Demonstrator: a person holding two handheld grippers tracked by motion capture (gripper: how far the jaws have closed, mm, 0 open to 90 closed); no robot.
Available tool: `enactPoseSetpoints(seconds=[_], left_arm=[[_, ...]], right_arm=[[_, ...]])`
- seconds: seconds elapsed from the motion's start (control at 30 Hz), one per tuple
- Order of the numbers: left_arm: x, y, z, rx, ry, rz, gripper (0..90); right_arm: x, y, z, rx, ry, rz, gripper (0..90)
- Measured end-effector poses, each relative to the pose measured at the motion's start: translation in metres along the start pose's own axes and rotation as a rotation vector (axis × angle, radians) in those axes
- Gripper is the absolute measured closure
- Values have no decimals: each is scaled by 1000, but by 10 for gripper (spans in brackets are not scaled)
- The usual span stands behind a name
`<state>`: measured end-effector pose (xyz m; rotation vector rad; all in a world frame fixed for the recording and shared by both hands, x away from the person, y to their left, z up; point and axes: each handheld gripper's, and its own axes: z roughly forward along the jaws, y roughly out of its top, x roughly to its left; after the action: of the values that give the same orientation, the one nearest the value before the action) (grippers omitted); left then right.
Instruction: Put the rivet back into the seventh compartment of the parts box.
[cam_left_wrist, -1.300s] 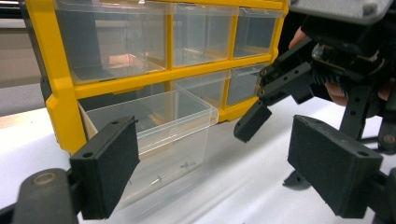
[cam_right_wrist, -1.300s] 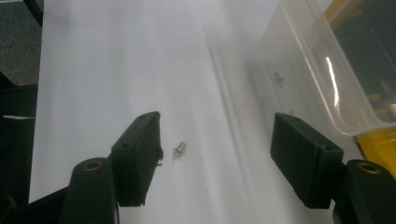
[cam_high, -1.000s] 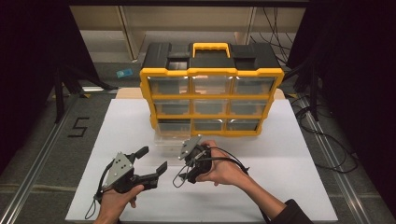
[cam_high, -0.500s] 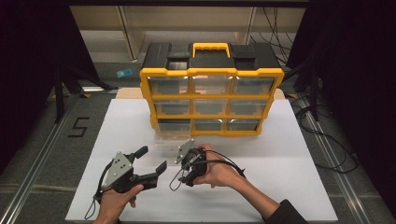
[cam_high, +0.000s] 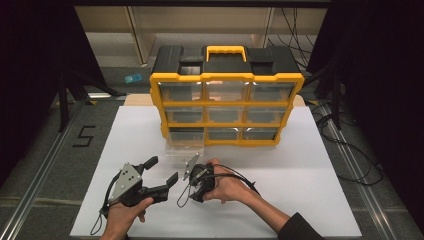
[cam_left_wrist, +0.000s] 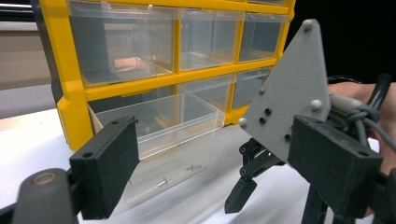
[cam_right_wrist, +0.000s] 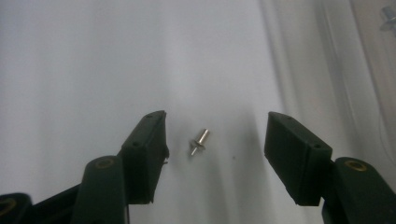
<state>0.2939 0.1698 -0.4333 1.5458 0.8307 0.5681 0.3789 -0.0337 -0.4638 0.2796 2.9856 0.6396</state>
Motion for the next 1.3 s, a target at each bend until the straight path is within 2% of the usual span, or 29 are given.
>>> enactPoseSetpoints(seconds=[0.17, 0.2, 0.27, 0.3, 0.37, 0.4, 0.43, 0.57, 0.67, 0.7, 0.73, 0.8, 0.9, 0.93, 0.97, 1.0, 1.3], left_arm=[[0, 0, 0, -2, -1, -1, 160], [0, 0, 0, -3, 0, -1, 160], [0, 0, 0, -4, 1, -3, 160], [0, 0, 0, -4, 2, -3, 160], [0, 0, -1, -5, 2, -3, 160], [0, 0, -1, -4, 1, -3, 160], [0, 0, -1, -6, 1, -4, 160], [0, 0, -1, -5, 3, -4, 160], [0, 0, -1, -5, 2, -3, 160], [0, 0, -1, -6, 2, -4, 160], [0, 1, -1, -6, 2, -2, 160], [0, 1, -1, -7, 1, -1, 160], [0, 0, -1, -6, 1, -3, 160], [0, 0, -1, -6, 1, -4, 160], [0, 0, -1, -6, 1, -5, 160], [0, 0, -1, -6, 1, -4, 160], [0, 0, -1, -5, 1, -4, 160]], right_arm=[[-1, 1, 5, 33, 10, 26, 501], [-1, 1, 6, 21, 12, 15, 510], [-2, 3, 6, 23, 15, 29, 580], [-4, 3, 7, 13, 26, 10, 597], [-3, 5, 7, 30, 24, 30, 653], [-3, 4, 6, 29, 30, 29, 681], [-4, 4, 7, 15, 32, 8, 713], [-2, 3, 5, 37, 35, 14, 826], [-2, 3, 5, 38, 36, 4, 832], [-2, 3, 5, 28, 35, -14, 834], [-1, 3, 4, 43, 28, 3, 853], [-5, 4, -1, 5, 34, -18, 862], [-11, 4, -14, -24, 12, -27, 864], [-10, 4, -17, -36, 16, 3, 864], [-11, 4, -21, -36, 15, 12, 864], [-14, 4, -23, -67, 15, -20, 864], [-20, 6, -47, -138, -28, -19, 864]])
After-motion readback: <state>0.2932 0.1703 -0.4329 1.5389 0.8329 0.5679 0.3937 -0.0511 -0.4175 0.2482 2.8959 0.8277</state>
